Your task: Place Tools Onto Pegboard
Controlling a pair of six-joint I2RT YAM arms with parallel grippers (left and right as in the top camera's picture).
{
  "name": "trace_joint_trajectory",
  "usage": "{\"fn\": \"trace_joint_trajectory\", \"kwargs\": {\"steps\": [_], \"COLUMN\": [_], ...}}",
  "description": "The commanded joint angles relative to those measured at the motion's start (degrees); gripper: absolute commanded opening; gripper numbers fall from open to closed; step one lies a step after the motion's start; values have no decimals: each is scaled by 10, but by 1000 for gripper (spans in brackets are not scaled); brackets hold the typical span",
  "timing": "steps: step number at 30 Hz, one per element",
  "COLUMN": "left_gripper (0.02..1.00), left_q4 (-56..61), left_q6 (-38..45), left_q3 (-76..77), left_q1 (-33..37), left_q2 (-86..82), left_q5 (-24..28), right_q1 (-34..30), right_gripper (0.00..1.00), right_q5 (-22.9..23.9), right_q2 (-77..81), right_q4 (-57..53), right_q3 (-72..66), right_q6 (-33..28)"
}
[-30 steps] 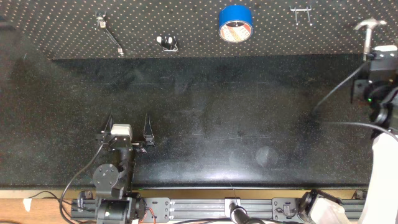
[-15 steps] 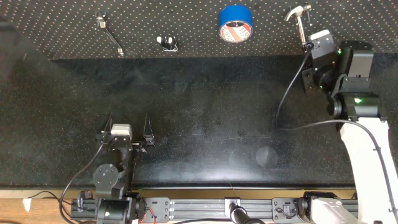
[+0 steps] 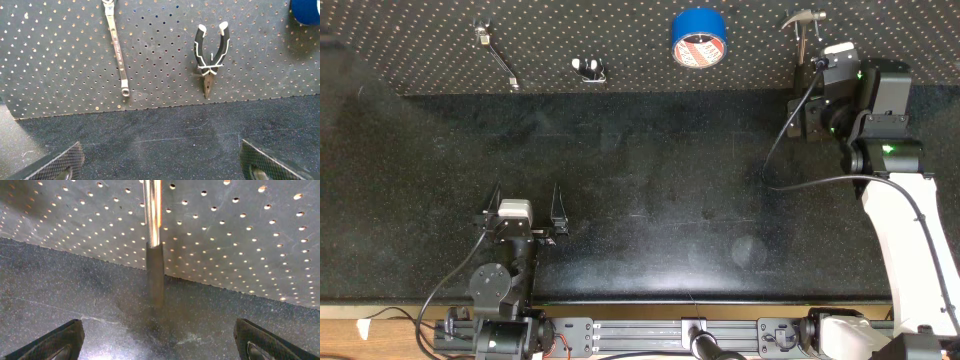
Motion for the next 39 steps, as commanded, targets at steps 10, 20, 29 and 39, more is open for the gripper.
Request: {"fn": "trace_joint_trajectory", "kwargs": {"steps": [10, 20, 29, 39], "left_gripper": [996, 996, 996, 996], "left_q4": [-4, -4, -4, -4], "left_q6": [1, 1, 0, 1], "left_q3": [-1, -1, -1, -1], "left_q1": [-2, -2, -2, -2], "left_q2": [-4, -4, -4, -4], "left_q5": [0, 0, 0, 0], "right_q1": [8, 44, 41, 38], "right_gripper": [976, 976, 976, 976], "right_q5": [7, 9, 9, 38], "right_q2": [-407, -739, -778, -778], "right_q4": [167, 265, 193, 191], "right_q3": [-300, -580, -580, -580], "right_q6": [102, 181, 94, 144]}}
